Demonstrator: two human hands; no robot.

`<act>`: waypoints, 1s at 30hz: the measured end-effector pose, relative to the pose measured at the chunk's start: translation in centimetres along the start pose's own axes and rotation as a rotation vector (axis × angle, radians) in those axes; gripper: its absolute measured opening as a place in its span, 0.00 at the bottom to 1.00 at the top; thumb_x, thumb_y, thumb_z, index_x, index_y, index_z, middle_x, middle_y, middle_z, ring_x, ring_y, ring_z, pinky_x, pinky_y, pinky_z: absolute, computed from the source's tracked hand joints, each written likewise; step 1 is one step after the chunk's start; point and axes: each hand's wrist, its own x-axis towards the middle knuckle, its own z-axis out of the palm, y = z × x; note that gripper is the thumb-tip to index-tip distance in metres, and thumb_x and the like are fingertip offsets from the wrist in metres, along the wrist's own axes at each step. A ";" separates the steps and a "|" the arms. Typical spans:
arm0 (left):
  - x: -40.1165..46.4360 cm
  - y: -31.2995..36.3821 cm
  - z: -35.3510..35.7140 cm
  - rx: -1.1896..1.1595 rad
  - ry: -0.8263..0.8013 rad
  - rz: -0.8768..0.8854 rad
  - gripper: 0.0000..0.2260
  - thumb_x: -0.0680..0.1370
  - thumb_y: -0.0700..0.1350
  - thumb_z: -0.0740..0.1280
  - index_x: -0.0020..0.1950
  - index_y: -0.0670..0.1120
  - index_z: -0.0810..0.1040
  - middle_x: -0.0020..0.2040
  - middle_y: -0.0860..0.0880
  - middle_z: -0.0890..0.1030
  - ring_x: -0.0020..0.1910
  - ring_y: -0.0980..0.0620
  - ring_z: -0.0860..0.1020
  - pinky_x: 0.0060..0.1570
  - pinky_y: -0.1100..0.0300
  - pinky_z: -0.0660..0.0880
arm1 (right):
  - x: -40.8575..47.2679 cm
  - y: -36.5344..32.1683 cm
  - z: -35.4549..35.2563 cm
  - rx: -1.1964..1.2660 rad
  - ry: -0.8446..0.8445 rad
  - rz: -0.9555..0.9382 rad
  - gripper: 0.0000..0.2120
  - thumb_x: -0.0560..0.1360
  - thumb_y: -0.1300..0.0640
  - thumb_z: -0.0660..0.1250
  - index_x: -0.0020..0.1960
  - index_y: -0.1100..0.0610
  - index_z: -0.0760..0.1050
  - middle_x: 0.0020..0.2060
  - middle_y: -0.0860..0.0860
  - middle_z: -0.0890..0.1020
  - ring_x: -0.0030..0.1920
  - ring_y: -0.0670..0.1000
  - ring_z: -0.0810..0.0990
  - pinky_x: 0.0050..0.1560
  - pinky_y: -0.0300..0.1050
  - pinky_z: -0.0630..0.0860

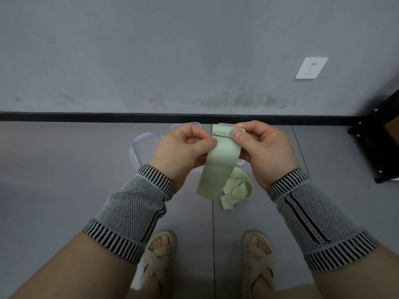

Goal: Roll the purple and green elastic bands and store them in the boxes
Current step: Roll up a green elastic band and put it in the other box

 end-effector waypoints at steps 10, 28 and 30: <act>0.2 0.0 -0.2 -0.089 -0.037 -0.011 0.11 0.75 0.33 0.66 0.56 0.37 0.77 0.44 0.40 0.82 0.41 0.48 0.82 0.41 0.57 0.80 | -0.2 -0.1 0.0 -0.146 -0.024 -0.106 0.09 0.72 0.69 0.69 0.45 0.56 0.79 0.46 0.67 0.81 0.46 0.63 0.82 0.47 0.56 0.81; 0.1 0.0 -0.6 -0.067 -0.023 0.059 0.07 0.74 0.31 0.65 0.46 0.42 0.77 0.35 0.46 0.83 0.37 0.50 0.81 0.42 0.56 0.80 | -0.2 -0.1 -0.1 -0.141 -0.075 0.017 0.06 0.74 0.65 0.68 0.49 0.57 0.80 0.42 0.56 0.83 0.41 0.51 0.83 0.44 0.45 0.81; 0.1 -0.1 -0.5 -0.053 -0.031 0.061 0.08 0.74 0.30 0.65 0.46 0.42 0.77 0.37 0.45 0.82 0.38 0.49 0.81 0.42 0.55 0.80 | -0.2 -0.1 -0.2 -0.186 -0.065 0.004 0.05 0.73 0.64 0.69 0.45 0.56 0.80 0.41 0.58 0.84 0.41 0.53 0.83 0.43 0.48 0.81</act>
